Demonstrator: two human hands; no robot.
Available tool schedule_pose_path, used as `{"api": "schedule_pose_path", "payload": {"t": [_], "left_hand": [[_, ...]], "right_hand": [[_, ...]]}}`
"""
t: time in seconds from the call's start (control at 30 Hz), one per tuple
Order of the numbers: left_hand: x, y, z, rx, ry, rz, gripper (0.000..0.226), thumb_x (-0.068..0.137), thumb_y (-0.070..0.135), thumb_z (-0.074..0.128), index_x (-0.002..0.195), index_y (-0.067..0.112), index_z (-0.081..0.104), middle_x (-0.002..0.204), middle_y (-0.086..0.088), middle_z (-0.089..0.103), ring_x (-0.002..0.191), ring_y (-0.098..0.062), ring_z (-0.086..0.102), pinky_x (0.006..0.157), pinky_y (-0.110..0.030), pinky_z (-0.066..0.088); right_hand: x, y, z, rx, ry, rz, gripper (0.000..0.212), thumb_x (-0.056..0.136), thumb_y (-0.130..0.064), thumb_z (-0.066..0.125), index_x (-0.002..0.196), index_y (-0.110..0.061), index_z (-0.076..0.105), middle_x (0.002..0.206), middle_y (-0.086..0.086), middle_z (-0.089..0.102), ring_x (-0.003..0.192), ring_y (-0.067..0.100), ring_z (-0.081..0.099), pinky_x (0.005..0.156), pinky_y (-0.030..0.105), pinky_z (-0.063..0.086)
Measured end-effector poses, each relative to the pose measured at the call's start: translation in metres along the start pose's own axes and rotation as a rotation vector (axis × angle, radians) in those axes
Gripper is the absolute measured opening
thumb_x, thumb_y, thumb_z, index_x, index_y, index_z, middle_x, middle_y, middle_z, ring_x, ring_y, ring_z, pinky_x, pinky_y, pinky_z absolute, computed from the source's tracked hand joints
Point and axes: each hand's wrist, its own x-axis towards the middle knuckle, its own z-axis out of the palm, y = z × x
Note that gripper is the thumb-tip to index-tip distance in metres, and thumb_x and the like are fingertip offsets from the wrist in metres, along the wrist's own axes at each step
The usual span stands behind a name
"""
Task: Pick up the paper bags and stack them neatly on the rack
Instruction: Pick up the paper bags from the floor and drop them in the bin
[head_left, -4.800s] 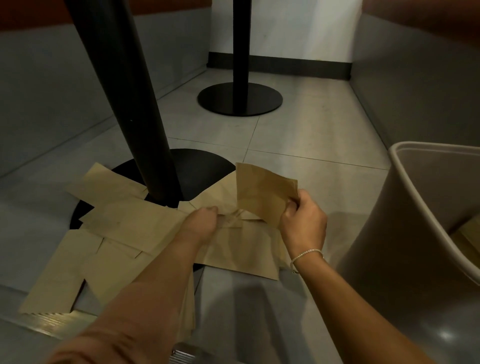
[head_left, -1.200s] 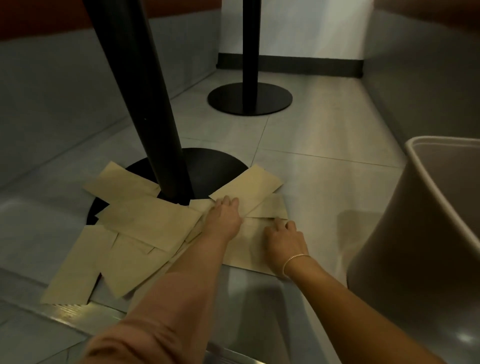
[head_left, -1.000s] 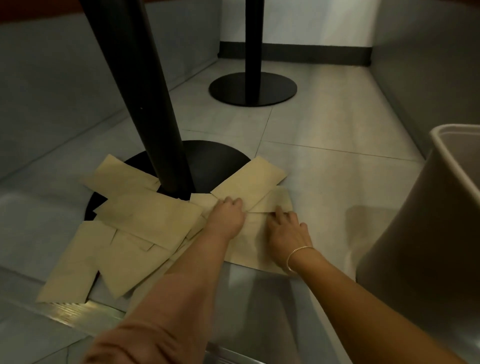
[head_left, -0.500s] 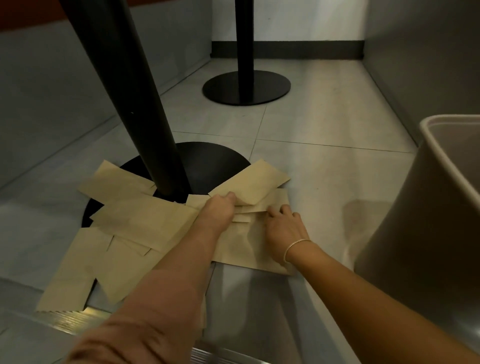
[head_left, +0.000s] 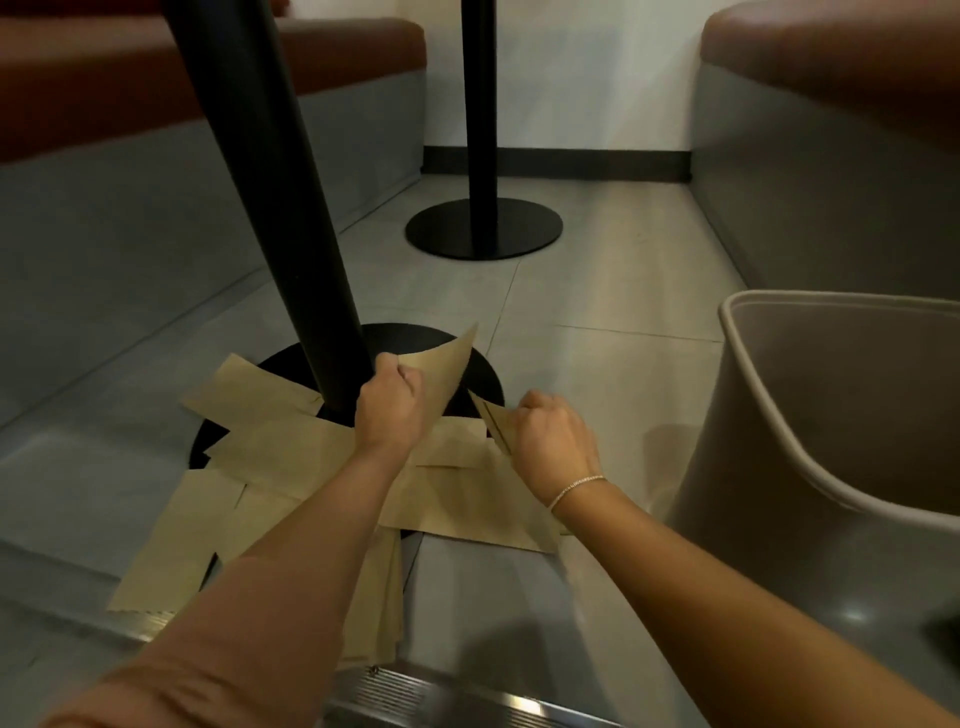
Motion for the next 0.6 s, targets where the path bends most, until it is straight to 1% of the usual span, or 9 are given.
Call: {"api": "schedule_pose_path", "payload": {"t": [0.1, 0.17, 0.23, 0.33, 0.4, 0.47, 0.53, 0.6], "left_hand": [[-0.006, 0.02, -0.023, -0.033, 0.019, -0.006, 0.017, 0.1, 0.017, 0.028, 0.092, 0.008, 0.041, 0.061, 0.0, 0.041, 0.052, -0.013, 0.038, 0.044, -0.027, 0.029], [-0.009, 0.034, -0.036, -0.067, 0.038, 0.001, 0.016, 0.099, 0.016, 0.029, 0.093, 0.009, 0.041, 0.062, -0.001, 0.043, 0.054, -0.015, 0.041, 0.045, -0.028, 0.03], [-0.014, 0.051, -0.05, -0.115, 0.048, 0.017, 0.015, 0.1, 0.017, 0.028, 0.094, 0.01, 0.04, 0.063, -0.001, 0.044, 0.055, -0.016, 0.042, 0.047, -0.03, 0.032], [-0.019, 0.075, -0.069, -0.166, 0.056, 0.065, 0.015, 0.102, 0.022, 0.028, 0.097, 0.015, 0.04, 0.067, 0.001, 0.046, 0.059, -0.014, 0.045, 0.051, -0.032, 0.035], [-0.022, 0.09, -0.08, -0.193, 0.06, 0.09, 0.016, 0.103, 0.026, 0.028, 0.099, 0.017, 0.041, 0.071, 0.003, 0.047, 0.061, -0.011, 0.045, 0.052, -0.03, 0.037], [-0.022, 0.104, -0.09, -0.24, 0.071, 0.094, 0.02, 0.103, 0.026, 0.028, 0.102, 0.015, 0.045, 0.073, 0.001, 0.049, 0.064, -0.013, 0.047, 0.054, -0.026, 0.037], [-0.023, 0.12, -0.099, -0.292, 0.095, 0.105, 0.024, 0.103, 0.026, 0.03, 0.106, 0.01, 0.048, 0.08, -0.004, 0.053, 0.07, -0.018, 0.05, 0.057, -0.029, 0.039], [-0.026, 0.137, -0.107, -0.345, 0.125, 0.12, 0.027, 0.103, 0.025, 0.031, 0.111, 0.008, 0.05, 0.087, -0.006, 0.054, 0.078, -0.02, 0.052, 0.064, -0.03, 0.04]], "right_hand": [[-0.006, -0.01, -0.024, 0.027, 0.026, 0.035, 0.021, 0.094, -0.012, 0.048, 0.11, -0.01, 0.061, 0.12, 0.003, 0.051, 0.096, 0.026, 0.057, 0.067, 0.028, 0.035], [-0.009, -0.017, -0.043, 0.021, 0.062, 0.045, 0.022, 0.091, -0.013, 0.053, 0.112, -0.011, 0.06, 0.12, 0.004, 0.051, 0.093, 0.028, 0.058, 0.065, 0.029, 0.037], [-0.014, -0.024, -0.068, 0.04, 0.101, 0.044, 0.028, 0.091, -0.007, 0.049, 0.118, -0.01, 0.057, 0.121, 0.006, 0.05, 0.097, 0.03, 0.057, 0.072, 0.034, 0.043], [-0.025, -0.032, -0.111, 0.059, 0.178, 0.013, 0.039, 0.092, -0.001, 0.039, 0.127, -0.012, 0.048, 0.122, 0.009, 0.049, 0.104, 0.032, 0.054, 0.079, 0.037, 0.044], [-0.033, -0.032, -0.141, 0.057, 0.244, 0.03, 0.043, 0.092, -0.001, 0.036, 0.133, -0.014, 0.041, 0.123, 0.01, 0.049, 0.107, 0.032, 0.053, 0.08, 0.037, 0.042], [-0.04, -0.027, -0.171, 0.052, 0.313, 0.064, 0.046, 0.092, -0.001, 0.036, 0.136, -0.016, 0.037, 0.124, 0.01, 0.05, 0.109, 0.033, 0.052, 0.078, 0.036, 0.039], [-0.047, -0.019, -0.2, 0.043, 0.372, 0.112, 0.045, 0.092, -0.001, 0.036, 0.134, -0.016, 0.039, 0.126, 0.01, 0.05, 0.111, 0.033, 0.051, 0.078, 0.036, 0.039], [-0.054, -0.01, -0.227, 0.007, 0.43, 0.164, 0.042, 0.092, -0.001, 0.036, 0.131, -0.016, 0.043, 0.127, 0.01, 0.05, 0.113, 0.034, 0.05, 0.082, 0.038, 0.041]]}}
